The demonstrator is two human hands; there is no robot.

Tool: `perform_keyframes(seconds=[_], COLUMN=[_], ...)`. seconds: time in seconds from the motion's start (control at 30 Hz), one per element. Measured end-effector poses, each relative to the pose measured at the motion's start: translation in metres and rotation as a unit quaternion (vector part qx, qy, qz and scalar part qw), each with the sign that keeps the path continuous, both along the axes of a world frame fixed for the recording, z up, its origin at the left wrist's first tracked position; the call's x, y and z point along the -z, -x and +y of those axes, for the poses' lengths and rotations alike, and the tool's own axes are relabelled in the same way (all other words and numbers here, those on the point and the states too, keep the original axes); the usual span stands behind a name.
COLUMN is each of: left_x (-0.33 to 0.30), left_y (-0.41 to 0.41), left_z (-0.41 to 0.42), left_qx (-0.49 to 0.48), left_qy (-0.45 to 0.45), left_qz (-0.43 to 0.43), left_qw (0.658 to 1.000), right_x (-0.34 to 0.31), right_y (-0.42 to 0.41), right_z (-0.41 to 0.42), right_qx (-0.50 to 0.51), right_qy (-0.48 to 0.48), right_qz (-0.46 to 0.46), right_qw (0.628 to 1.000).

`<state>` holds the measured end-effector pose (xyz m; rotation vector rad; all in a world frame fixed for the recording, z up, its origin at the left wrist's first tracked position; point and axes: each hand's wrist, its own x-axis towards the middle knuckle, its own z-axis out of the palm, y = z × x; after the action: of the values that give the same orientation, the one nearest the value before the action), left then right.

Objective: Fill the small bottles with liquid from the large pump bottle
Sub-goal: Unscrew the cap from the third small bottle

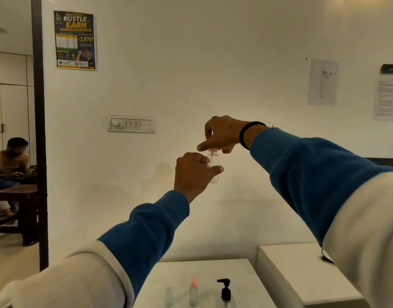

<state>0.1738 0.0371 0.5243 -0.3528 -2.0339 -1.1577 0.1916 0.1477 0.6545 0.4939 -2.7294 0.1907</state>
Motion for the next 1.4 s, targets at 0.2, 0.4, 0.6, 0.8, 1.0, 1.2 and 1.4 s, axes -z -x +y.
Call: perform_keyframes(seconds=[0.2, 0.4, 0.6, 0.8, 1.0, 1.2, 1.4], left_x=[0.0, 0.006, 0.007, 0.012, 0.005, 0.008, 0.009], left_y=[0.0, 0.001, 0.0, -0.002, 0.0, 0.002, 0.002], left_z=[0.0, 0.0, 0.002, 0.002, 0.001, -0.001, 0.0], left_qx=[0.007, 0.007, 0.004, -0.003, 0.004, -0.011, -0.004], left_qy=[0.001, -0.001, 0.002, 0.003, -0.005, 0.011, 0.008], left_qz=[-0.004, -0.012, -0.016, -0.015, -0.007, -0.007, -0.011], left_qw=[1.0, 1.0, 1.0, 1.0, 1.0, 1.0, 1.0], right_x=[-0.002, 0.0, 0.001, 0.001, 0.004, 0.001, 0.003], right_y=[0.002, 0.002, 0.003, 0.001, 0.005, -0.002, -0.002], right_z=[0.003, 0.002, 0.006, 0.004, 0.005, 0.004, 0.001], right_qx=[-0.024, -0.032, -0.009, -0.051, -0.008, -0.047, -0.037], right_qy=[-0.001, 0.015, 0.004, 0.006, 0.018, 0.022, 0.054], right_qz=[-0.014, -0.045, -0.032, -0.072, -0.031, -0.081, -0.062], right_qw=[1.0, 0.998, 0.999, 0.996, 0.999, 0.995, 0.996])
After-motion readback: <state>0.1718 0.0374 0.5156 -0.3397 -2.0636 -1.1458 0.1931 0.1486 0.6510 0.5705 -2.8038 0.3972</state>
